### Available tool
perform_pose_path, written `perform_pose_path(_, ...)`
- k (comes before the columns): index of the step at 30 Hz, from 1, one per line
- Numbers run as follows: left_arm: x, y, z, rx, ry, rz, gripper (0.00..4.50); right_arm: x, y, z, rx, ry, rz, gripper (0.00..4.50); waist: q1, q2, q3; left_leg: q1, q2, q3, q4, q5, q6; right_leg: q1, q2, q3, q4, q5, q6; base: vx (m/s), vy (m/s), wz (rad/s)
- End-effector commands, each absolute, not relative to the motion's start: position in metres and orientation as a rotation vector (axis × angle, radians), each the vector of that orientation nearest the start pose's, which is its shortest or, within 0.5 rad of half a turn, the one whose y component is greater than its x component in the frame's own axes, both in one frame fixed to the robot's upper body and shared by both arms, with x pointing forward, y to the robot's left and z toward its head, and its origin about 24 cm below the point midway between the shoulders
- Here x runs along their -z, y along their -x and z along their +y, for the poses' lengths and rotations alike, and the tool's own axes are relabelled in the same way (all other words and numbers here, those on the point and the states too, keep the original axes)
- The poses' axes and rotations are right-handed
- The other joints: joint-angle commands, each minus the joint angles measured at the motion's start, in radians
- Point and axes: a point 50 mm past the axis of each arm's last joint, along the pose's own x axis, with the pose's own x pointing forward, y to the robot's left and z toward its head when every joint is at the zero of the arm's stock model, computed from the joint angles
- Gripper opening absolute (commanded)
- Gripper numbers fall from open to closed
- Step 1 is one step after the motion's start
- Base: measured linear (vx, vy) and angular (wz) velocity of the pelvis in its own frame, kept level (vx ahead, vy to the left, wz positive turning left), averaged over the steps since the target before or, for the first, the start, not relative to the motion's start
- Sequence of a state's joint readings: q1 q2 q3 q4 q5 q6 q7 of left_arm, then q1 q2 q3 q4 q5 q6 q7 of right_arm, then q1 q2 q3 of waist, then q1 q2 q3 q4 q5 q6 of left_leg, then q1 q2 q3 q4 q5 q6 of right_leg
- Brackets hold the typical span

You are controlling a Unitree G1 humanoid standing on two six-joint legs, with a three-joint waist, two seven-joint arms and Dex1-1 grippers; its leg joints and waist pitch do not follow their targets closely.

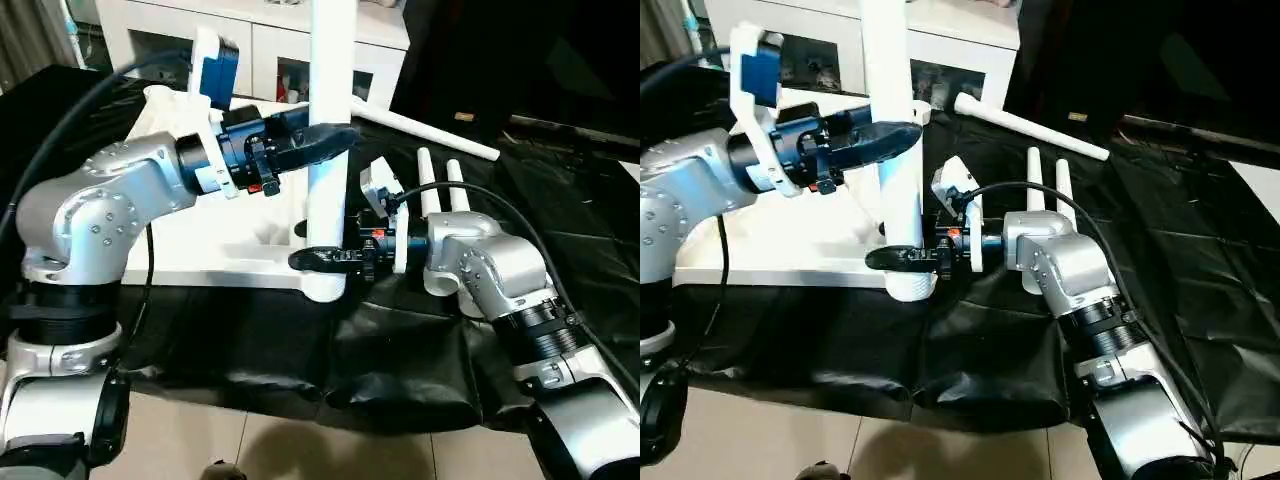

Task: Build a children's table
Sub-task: Pick table leg

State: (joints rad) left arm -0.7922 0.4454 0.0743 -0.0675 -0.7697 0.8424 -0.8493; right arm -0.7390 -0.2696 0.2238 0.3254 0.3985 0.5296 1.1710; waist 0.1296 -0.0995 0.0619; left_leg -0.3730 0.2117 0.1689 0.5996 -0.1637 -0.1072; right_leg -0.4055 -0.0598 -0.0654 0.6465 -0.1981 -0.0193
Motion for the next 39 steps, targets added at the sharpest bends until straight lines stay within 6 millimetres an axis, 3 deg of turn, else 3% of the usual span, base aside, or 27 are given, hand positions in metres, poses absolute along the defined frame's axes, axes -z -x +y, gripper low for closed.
perform_pose_path(1,-0.253,-0.299,0.117,1.341,0.131,-0.086,1.77,-0.140,-0.324,-0.079,-1.477,-0.033,0.222,3.02,0.002,0.021,-0.073,0.013,0.016,0.000,-0.065,-0.142,-0.038,0.060,-0.070,0.047,-0.065,-0.095,-0.169,0.000,0.000,0.00)
perform_pose_path(20,-0.250,-0.301,0.116,1.340,0.116,-0.074,1.77,-0.141,-0.320,-0.080,-1.524,-0.086,0.232,3.02,0.010,0.016,-0.074,0.012,0.016,0.000,-0.065,-0.134,-0.038,0.061,-0.070,0.047,-0.064,-0.084,-0.171,0.000,0.000,0.00)
perform_pose_path(29,-0.251,-0.305,0.123,1.310,0.119,-0.077,1.77,-0.148,-0.322,-0.080,-1.520,-0.133,0.201,3.02,0.011,0.020,-0.075,0.013,0.015,0.000,-0.065,-0.135,-0.039,0.060,-0.069,0.046,-0.063,-0.079,-0.172,0.000,0.000,0.00)
perform_pose_path(30,-0.251,-0.305,0.123,1.310,0.119,-0.077,1.77,-0.148,-0.322,-0.080,-1.520,-0.133,0.201,3.28,0.011,0.020,-0.075,0.014,0.016,0.000,-0.065,-0.136,-0.039,0.060,-0.069,0.046,-0.063,-0.077,-0.173,0.000,0.000,0.00)
perform_pose_path(36,-0.254,-0.306,0.127,1.302,0.129,-0.083,1.77,-0.144,-0.321,-0.083,-1.523,-0.118,0.231,3.72,0.011,0.022,-0.076,0.014,0.016,-0.001,-0.065,-0.137,-0.044,0.061,-0.070,0.046,-0.063,-0.069,-0.176,0.000,0.000,0.00)
perform_pose_path(39,-0.253,-0.306,0.126,1.307,0.129,-0.082,1.77,-0.143,-0.321,-0.082,-1.518,-0.106,0.231,3.73,0.012,0.021,-0.076,0.013,0.016,-0.001,-0.064,-0.134,-0.044,0.062,-0.070,0.046,-0.062,-0.062,-0.179,0.000,0.000,0.00)
